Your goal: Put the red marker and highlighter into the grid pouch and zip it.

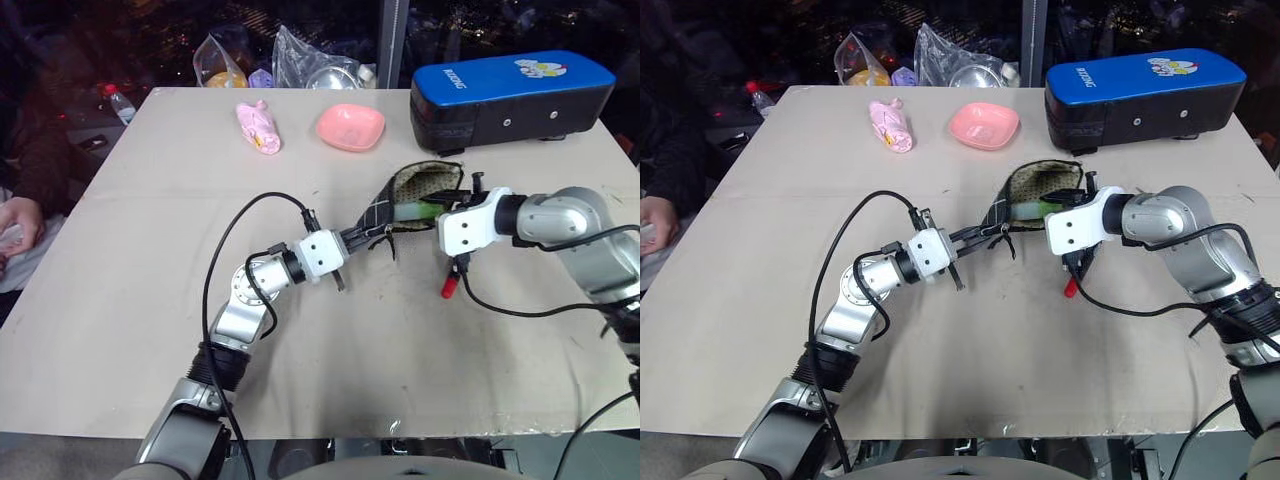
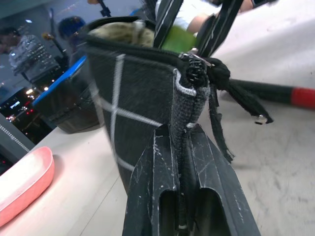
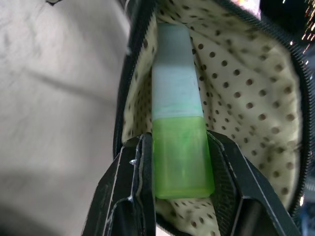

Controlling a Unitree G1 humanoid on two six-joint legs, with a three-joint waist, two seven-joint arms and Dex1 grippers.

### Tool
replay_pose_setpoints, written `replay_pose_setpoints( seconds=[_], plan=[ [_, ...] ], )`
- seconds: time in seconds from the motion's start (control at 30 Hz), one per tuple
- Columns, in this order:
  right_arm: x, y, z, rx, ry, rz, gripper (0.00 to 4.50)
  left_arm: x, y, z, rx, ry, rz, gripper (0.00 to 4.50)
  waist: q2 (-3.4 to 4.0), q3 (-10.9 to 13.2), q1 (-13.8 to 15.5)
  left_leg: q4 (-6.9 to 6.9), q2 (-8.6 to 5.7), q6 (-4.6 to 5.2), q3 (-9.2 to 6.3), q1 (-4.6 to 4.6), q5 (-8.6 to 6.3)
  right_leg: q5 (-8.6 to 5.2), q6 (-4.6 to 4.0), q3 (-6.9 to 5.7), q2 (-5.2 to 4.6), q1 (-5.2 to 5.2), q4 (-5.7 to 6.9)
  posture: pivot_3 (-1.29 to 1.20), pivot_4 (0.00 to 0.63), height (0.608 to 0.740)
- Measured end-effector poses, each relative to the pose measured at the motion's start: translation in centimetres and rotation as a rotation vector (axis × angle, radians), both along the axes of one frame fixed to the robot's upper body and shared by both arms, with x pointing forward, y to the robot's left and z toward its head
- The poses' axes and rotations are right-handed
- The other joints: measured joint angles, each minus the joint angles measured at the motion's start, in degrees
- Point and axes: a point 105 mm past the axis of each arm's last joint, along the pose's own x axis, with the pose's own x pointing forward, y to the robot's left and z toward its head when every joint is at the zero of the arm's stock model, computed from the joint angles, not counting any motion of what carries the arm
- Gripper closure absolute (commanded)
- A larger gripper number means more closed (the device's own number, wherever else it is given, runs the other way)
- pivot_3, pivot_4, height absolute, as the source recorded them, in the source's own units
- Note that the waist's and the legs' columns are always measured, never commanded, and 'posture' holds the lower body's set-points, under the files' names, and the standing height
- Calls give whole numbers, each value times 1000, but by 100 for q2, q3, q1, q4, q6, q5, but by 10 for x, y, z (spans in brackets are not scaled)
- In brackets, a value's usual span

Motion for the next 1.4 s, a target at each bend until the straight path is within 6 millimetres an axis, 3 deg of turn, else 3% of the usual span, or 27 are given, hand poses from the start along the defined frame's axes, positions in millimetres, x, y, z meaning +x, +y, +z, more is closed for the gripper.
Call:
replay_pose_setpoints(
  seconds=[0.13, 0.4, 0.67, 0.77, 0.9, 0.97, 1.03, 1.13, 1.2, 1.3, 1.4],
  plan=[
    [-1, -1, -3, -18, -12, 49, 3650, -3, 0, -3, -46, 36, -5, 4500, 0, 0, 10, 0, 0, 0, -1, 1, 0, 0, 0, -1, 0, 0, 2, 0, 150, 716],
    [-3, -18, -16, -122, 39, 82, 21, -1, 6, 2, -19, -14, -6, 4500, 1, 0, -7, 1, 1, 0, 2, 6, 0, 0, -1, 1, 1, 0, 11, 0, 150, 716],
    [1, -10, -12, -7, 81, 79, 21, 3, 12, 2, -27, -21, 23, 4500, 1, 0, -20, 5, 3, 0, 2, 5, 1, 0, -1, 1, -2, 0, 14, 0, 150, 716],
    [-24, -18, 16, 330, 262, 4, 21, 6, 16, 0, -38, 6, 51, 4500, 2, 0, 88, 5, 5, 0, -4, 0, 0, 0, -1, -3, -3, 0, 14, 0, 150, 716],
    [-48, -35, 29, 630, 446, -146, 21, 9, 22, -2, -63, 32, 89, 4500, -1, -2, 118, 8, 4, 0, -20, 2, 0, 1, -1, -14, -7, 12, 13, 0, 150, 716],
    [-61, -49, 1, 743, 566, -336, 21, 13, 28, -2, -86, 47, 127, 4500, -8, -7, 111, 8, 4, 0, -29, 11, 0, 1, -2, -22, -6, 29, 7, 0, 150, 716],
    [-63, -52, -21, 874, 621, -480, 21, 16, 31, 0, -100, 51, 151, 4500, -8, -12, 75, 7, 5, 0, -29, 15, 0, 1, -2, -19, -4, 30, 13, 0, 150, 716],
    [-67, -53, -70, 1062, 694, -806, 21, 18, 31, 1, -106, 59, 158, 4500, -1, -12, 59, 7, 3, -5, -21, 22, 3, 0, -2, -11, -1, 25, 31, 0, 150, 716],
    [-66, -47, -81, 1153, 690, -933, 21, 19, 31, 0, -104, 68, 161, 4500, -1, -12, 54, 8, 0, -10, -16, 21, 6, -1, -1, -6, 0, 14, 46, 0, 150, 716],
    [-64, -31, -93, 1235, 702, -1036, 21, 19, 31, 0, -101, 71, 161, 4500, -2, -12, 66, 10, -3, -12, -16, 13, 7, -2, -1, -3, 3, 2, 53, 0, 150, 716],
    [-59, -27, -98, 1253, 676, -1096, 21, 19, 32, 0, -96, 74, 163, 4500, -3, -13, 77, 12, -4, -11, -12, 8, 7, -2, -1, 0, 4, -3, 52, 0, 150, 716]
  ],
)
